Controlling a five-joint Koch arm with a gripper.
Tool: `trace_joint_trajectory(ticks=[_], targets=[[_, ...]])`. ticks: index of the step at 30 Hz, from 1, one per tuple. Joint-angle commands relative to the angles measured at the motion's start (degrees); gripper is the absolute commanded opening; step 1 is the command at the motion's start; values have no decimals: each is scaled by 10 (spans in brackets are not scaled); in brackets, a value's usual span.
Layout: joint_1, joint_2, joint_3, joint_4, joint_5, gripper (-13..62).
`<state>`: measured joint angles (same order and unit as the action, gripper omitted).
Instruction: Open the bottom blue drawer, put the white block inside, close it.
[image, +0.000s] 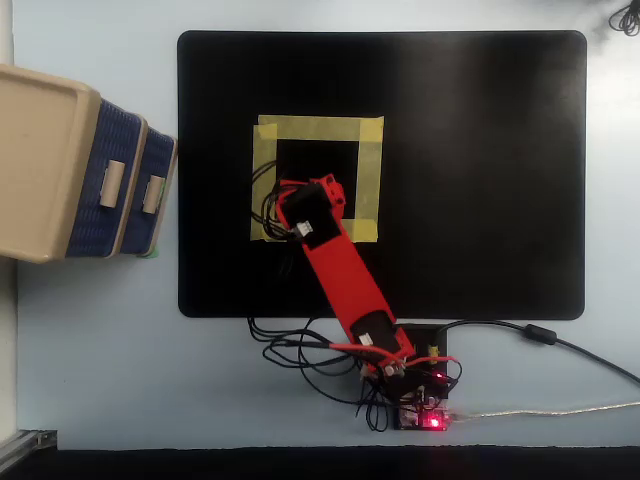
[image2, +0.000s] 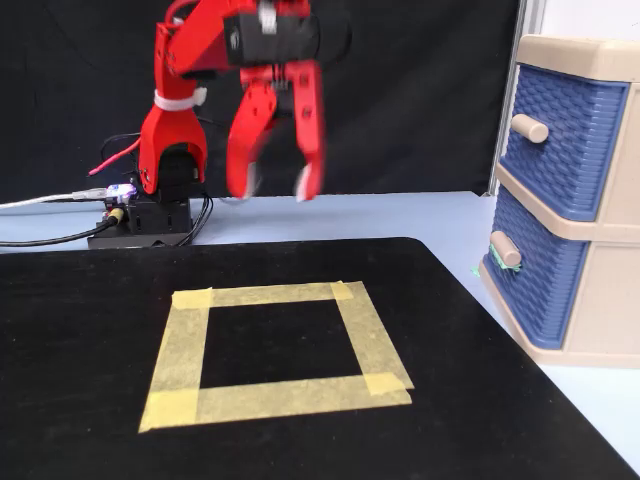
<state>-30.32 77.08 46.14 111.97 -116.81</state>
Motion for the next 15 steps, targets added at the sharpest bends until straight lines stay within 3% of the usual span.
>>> trace_joint_trajectory(ticks=[1, 5, 10, 15], targets=[[54, 97, 40, 39, 178, 337], [203, 242, 346, -4, 366, 337], [267, 408, 653, -117, 386, 338], [272, 558, 829, -152, 385, 339]])
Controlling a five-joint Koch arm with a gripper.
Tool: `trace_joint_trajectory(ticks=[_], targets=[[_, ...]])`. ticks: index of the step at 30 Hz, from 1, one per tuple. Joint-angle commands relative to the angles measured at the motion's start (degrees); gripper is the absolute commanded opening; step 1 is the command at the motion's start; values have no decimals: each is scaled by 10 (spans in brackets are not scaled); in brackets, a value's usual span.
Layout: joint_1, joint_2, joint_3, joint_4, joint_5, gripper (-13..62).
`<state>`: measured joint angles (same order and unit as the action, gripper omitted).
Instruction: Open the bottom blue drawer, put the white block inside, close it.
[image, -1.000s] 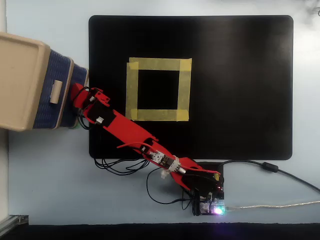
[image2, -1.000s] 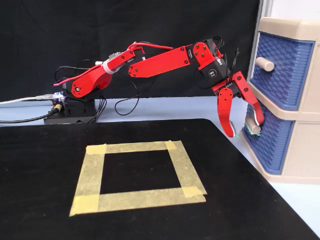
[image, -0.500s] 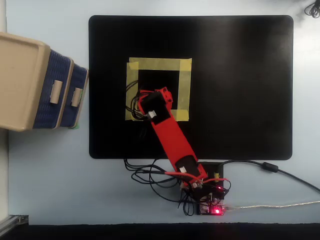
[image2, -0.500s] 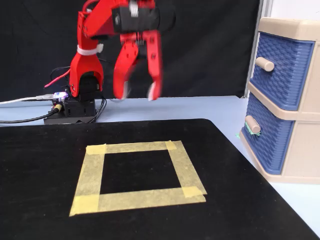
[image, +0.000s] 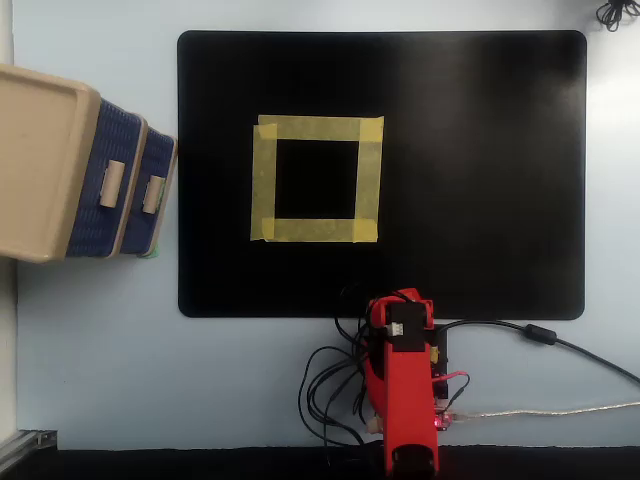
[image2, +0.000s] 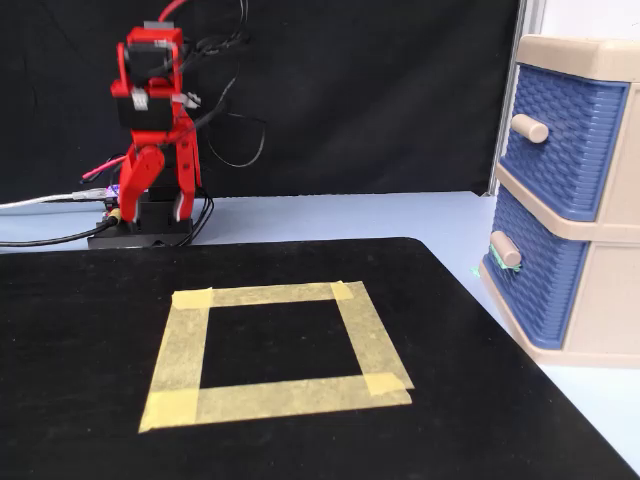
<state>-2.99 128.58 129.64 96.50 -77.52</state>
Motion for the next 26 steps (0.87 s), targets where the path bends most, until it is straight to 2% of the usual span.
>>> trace_joint_trajectory(ticks=[1, 6, 26], targets=[[-1, 56, 17, 4, -10, 340], [9, 58, 89, 6, -10, 342], [11, 58, 114, 0, -5, 348]])
